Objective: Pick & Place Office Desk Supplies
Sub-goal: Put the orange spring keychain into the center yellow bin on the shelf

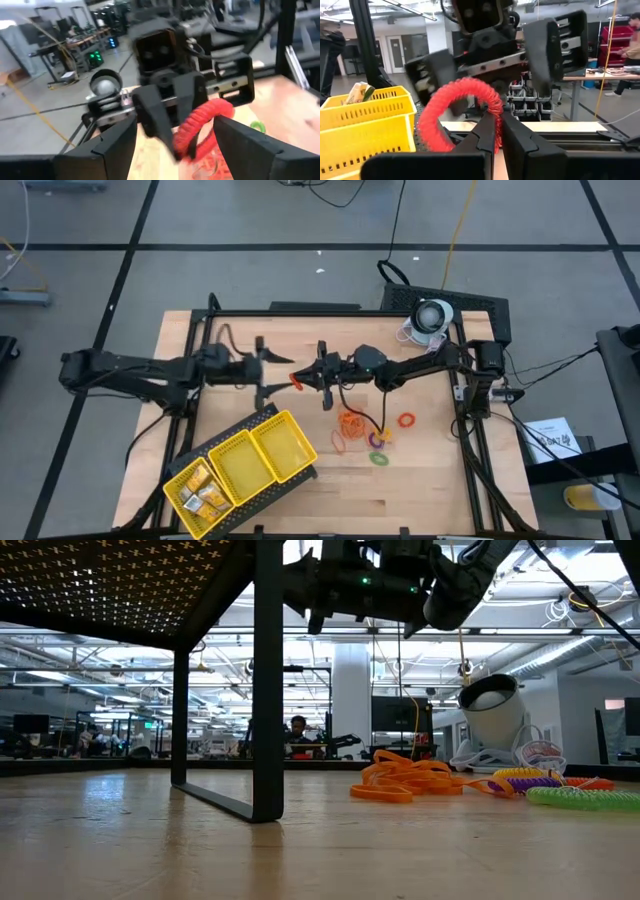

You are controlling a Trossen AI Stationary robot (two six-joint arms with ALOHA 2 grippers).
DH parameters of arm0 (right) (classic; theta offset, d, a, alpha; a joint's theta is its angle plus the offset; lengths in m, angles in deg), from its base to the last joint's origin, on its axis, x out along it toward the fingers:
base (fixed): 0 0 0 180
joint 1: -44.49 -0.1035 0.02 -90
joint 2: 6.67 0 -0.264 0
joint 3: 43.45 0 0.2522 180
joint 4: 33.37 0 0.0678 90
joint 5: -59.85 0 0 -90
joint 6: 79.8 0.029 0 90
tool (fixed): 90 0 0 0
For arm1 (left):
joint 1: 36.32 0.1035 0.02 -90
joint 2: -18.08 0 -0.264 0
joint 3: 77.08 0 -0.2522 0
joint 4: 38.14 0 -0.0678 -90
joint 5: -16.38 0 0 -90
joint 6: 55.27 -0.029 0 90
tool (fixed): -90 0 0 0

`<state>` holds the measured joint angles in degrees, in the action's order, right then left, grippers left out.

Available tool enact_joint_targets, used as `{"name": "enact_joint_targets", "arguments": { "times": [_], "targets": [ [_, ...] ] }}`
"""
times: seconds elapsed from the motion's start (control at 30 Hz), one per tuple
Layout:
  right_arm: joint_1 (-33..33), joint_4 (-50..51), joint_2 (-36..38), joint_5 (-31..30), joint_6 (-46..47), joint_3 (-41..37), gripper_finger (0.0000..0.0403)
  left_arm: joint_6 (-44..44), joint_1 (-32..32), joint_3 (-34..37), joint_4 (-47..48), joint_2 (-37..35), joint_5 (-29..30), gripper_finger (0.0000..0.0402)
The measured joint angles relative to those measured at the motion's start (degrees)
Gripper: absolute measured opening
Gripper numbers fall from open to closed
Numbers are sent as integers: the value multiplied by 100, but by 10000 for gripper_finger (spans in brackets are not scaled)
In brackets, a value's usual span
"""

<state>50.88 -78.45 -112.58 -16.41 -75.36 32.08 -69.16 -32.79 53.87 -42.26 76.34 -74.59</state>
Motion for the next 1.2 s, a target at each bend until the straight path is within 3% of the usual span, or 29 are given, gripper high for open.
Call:
{"name": "enact_joint_targets", "arguments": {
  "times": [0.2,0.43,0.67,0.8,1.03,1.2],
  "targets": [
    [0,115,0,1,82,0,9,-442,-189,-377,-21,697,23,250],
    [0,243,-2,4,68,0,9,-867,-334,-459,12,751,297,217],
    [0,261,-1,21,68,0,9,-820,-365,-459,67,512,401,139],
    [0,257,0,416,85,0,9,-787,-365,-459,268,371,401,87],
    [-13,264,0,579,88,-2,9,-736,-361,-459,436,355,401,8],
    [-13,261,0,629,88,-2,9,-234,-363,-459,439,355,401,28]
  ]
}}
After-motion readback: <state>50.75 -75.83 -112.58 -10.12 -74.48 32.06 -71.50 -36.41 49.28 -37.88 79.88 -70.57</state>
